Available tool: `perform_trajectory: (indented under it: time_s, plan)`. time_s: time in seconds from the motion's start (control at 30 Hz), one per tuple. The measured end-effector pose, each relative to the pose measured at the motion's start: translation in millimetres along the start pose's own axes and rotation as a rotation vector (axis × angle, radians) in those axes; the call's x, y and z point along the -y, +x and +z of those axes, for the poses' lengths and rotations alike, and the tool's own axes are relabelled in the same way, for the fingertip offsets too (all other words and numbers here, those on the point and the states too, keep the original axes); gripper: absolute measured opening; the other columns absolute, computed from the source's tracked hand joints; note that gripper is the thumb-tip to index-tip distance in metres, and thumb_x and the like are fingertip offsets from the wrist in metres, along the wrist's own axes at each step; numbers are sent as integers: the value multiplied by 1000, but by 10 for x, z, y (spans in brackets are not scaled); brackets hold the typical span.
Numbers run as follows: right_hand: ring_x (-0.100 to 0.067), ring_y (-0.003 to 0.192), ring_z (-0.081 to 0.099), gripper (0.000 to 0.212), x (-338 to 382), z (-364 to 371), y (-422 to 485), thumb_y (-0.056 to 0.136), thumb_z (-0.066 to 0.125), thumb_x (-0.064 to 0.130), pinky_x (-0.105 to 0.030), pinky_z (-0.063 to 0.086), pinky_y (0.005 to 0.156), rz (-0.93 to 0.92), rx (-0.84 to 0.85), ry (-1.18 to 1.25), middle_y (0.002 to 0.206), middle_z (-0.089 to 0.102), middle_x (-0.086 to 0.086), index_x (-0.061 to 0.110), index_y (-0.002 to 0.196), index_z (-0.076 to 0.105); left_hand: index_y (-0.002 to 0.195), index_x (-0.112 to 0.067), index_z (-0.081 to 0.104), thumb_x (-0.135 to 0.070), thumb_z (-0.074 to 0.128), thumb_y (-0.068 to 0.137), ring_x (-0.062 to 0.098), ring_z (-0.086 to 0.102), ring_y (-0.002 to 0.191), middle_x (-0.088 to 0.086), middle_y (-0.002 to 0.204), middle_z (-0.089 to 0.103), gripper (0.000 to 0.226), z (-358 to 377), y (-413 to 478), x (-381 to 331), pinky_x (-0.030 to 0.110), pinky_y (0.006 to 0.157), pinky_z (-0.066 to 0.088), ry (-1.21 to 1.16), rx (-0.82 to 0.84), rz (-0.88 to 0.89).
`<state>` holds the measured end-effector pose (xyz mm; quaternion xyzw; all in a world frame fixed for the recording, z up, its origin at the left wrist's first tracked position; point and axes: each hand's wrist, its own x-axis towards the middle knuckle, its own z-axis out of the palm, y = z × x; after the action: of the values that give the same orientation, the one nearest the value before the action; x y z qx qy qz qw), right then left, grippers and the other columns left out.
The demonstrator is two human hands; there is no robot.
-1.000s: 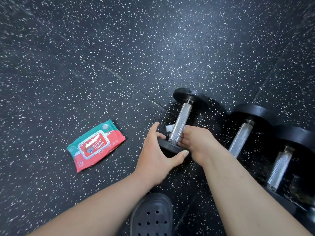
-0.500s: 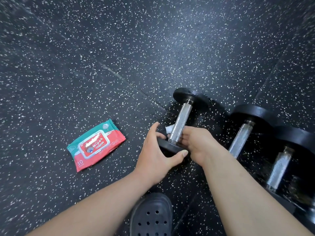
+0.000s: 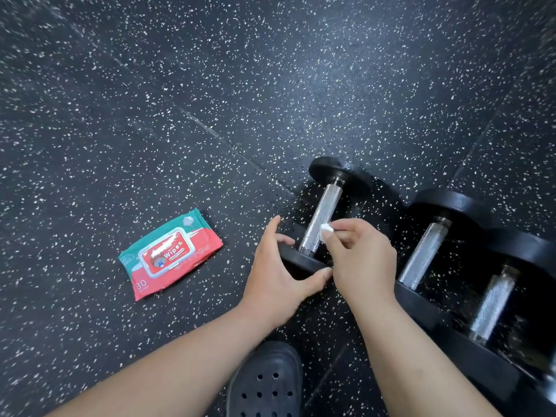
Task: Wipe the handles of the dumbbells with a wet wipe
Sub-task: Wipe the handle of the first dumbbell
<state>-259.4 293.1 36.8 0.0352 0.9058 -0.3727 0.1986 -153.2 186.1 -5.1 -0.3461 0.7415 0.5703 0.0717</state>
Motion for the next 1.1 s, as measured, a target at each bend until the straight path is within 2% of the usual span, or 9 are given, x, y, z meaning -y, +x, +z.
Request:
perform_trajectory:
  time_s: [0.2, 0.33, 0.47, 0.57, 0.73, 0.8, 0.87, 1.0, 1.1]
  plan:
    - [-6, 77, 66, 7, -45, 40, 140, 87, 86, 23, -37, 59, 75, -414, -23, -124, 86, 69, 14, 26, 92, 81, 162, -39, 11, -74, 82, 58, 1, 46, 134, -23, 139, 48, 131, 64, -50, 5, 30, 115, 39, -46, -39, -15]
    - [-14, 86, 57, 7, -60, 85, 308, 91, 82, 33, -34, 51, 76, -503, -67, -249, 92, 64, 13, 28, 95, 83, 162, -39, 11, -73, 85, 59, 3, 45, 136, -21, 139, 47, 131, 79, -46, 13, 34, 117, 39, -39, -43, -14]
    - [-15, 93, 55, 17, -74, 54, 250, 95, 71, 37, -37, 54, 69, -595, 70, -370, 94, 58, 13, 30, 106, 82, 161, -42, 9, -74, 83, 58, 3, 46, 135, -23, 139, 46, 131, 79, -46, 13, 36, 116, 40, -32, -36, -13]
    - [-18, 96, 53, 15, -23, -1, 280, 96, 72, 38, -38, 54, 66, -657, 146, -475, 90, 57, 12, 34, 106, 82, 161, -43, 9, -77, 84, 57, 2, 45, 135, -24, 138, 45, 132, 84, -46, 10, 34, 116, 40, -22, -39, -15]
    - [-23, 98, 53, 17, 169, 43, 431, 97, 71, 46, -31, 40, 66, -625, 63, -617, 95, 59, 6, 35, 104, 81, 160, -43, 11, -77, 85, 57, 3, 46, 133, -24, 136, 46, 131, 89, -42, 11, 35, 116, 40, -5, -50, -19]
    - [-20, 107, 53, 18, 229, 68, 415, 100, 66, 48, -30, 37, 69, -601, 134, -726, 104, 59, 6, 39, 110, 78, 160, -43, 12, -78, 85, 57, 3, 47, 133, -24, 137, 46, 132, 89, -39, 13, 36, 116, 41, -6, -47, -25]
    - [-15, 110, 55, 13, 272, 76, 384, 96, 72, 42, -28, 37, 69, -609, 202, -820, 103, 56, 9, 42, 109, 74, 160, -45, 11, -77, 85, 56, 4, 47, 132, -25, 137, 46, 132, 94, -36, 17, 38, 115, 42, -4, -44, -32]
    - [-18, 81, 55, 13, 378, 103, 366, 98, 64, 26, -29, 45, 66, -633, 331, -946, 83, 42, 6, 33, 103, 74, 159, -46, 12, -73, 87, 56, 6, 51, 130, -26, 135, 48, 131, 99, -27, 32, 40, 113, 43, -7, -39, -39]
    - [-20, 88, 63, 17, 422, 73, 379, 104, 57, 36, -29, 38, 66, -628, 299, -933, 88, 48, 7, 34, 108, 74, 160, -45, 13, -78, 85, 55, 5, 50, 131, -24, 136, 49, 131, 89, -22, 36, 38, 114, 42, -15, -35, -36]
